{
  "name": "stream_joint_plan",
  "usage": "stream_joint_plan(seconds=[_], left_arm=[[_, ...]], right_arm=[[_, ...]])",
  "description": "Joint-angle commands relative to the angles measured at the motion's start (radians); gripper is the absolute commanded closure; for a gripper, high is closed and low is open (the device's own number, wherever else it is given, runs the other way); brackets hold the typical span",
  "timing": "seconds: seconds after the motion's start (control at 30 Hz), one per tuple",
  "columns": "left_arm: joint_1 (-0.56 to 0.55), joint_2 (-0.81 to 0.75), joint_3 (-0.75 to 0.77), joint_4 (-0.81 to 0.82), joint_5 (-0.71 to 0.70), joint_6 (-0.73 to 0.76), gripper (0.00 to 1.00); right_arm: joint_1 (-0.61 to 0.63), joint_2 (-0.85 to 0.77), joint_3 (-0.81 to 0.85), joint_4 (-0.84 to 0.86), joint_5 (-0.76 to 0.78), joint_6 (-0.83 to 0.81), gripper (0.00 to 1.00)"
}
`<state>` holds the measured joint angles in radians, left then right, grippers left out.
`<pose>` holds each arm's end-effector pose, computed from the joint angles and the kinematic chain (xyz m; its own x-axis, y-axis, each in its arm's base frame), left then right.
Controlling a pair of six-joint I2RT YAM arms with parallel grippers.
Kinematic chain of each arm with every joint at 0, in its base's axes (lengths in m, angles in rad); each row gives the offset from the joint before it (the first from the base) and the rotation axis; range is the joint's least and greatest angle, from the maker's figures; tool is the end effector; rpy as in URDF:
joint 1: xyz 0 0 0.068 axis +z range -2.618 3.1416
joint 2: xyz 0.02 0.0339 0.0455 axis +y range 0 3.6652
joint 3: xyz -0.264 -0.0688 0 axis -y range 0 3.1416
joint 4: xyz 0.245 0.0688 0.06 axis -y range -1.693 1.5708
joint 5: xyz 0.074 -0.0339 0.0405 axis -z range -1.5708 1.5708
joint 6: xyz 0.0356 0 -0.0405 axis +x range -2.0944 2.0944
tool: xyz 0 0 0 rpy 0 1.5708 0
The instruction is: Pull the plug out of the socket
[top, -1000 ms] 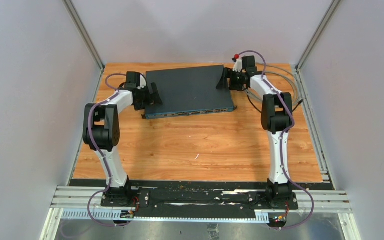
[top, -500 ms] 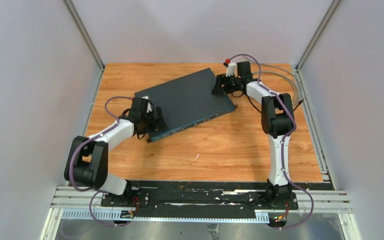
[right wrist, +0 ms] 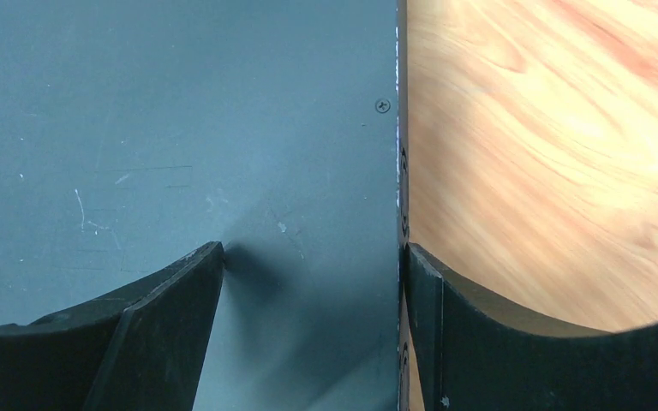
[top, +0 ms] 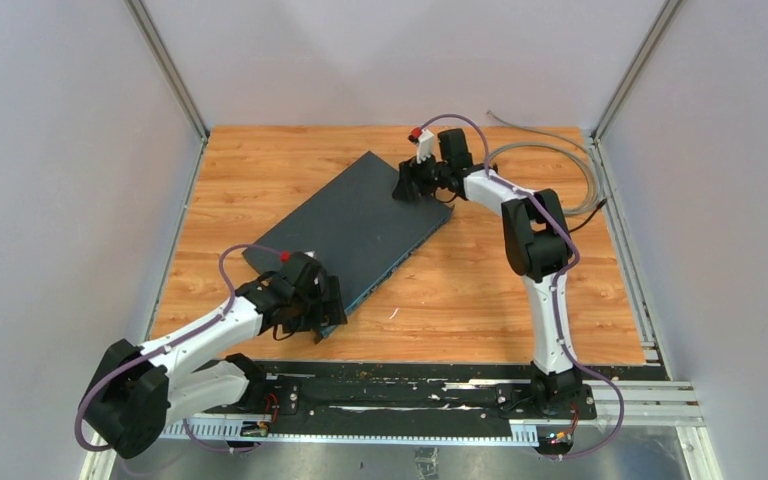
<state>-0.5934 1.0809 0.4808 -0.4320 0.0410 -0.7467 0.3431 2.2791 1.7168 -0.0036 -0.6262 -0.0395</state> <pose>0.1551 -0.1064 0.1636 -0.9136 -0.2024 -0.3526 -0.0605 0.9253 -0.3743 0.4806 0.1938 0.1790 -0.4754 -0.2038 -0.8559 -0.7578 0.5890 0.2807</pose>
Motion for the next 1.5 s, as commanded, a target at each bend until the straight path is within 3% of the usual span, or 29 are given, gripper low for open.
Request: stream_joint_plan(seconds=[0.0,0.13,0.23,0.37,0.6,0.7,0.9,0.97,1.13,1.3,1.47], left_arm=[[-0.016,-0.019,-0.011,-0.014,-0.028,-0.051,0.00],[-0.016,-0.046,-0.002,-0.055,-0.065,-0.055,0.00],[-0.017,-0.085,0.048,-0.166,-0.183,-0.052,0.00],[-0.017,-0.125,0.107,-0.290,-0.233,-0.036,0.00],[-0.017,-0.166,0.241,-0.542,-0.455,-0.062,0.00],[-0.016,-0.174,0.339,-0.542,-0.463,-0.043,0.00],[-0.014,-0.021,0.627,-0.453,-0.597,0.129,0.00],[0.015,0.072,0.678,-0.350,-0.543,0.224,0.00],[0.253,0.321,0.771,-0.114,-0.177,0.337,0.00],[0.421,0.573,0.873,0.023,0.160,0.436,0.00],[0.452,0.781,1.006,0.010,0.240,0.565,0.00]], right_arm=[[0.215,0.049,-0.054,-0.174,-0.229,0.034,0.23],[0.209,0.050,0.001,-0.170,-0.109,0.010,0.20],[0.181,0.032,0.028,-0.170,0.001,0.014,0.16],[0.109,-0.030,0.052,-0.160,0.149,0.070,0.11],[-0.054,-0.197,-0.014,-0.090,0.202,0.147,0.07],[-0.066,-0.340,-0.186,-0.017,0.255,0.117,0.07],[-0.028,-0.668,-0.769,0.346,0.261,0.201,0.08],[0.025,-0.752,-0.903,0.418,0.302,0.193,0.08],[0.140,-0.886,-1.084,0.469,0.387,0.152,0.10],[0.161,-0.899,-1.246,0.723,0.354,0.149,0.17],[0.183,-0.808,-1.257,0.840,0.268,0.111,0.24]])
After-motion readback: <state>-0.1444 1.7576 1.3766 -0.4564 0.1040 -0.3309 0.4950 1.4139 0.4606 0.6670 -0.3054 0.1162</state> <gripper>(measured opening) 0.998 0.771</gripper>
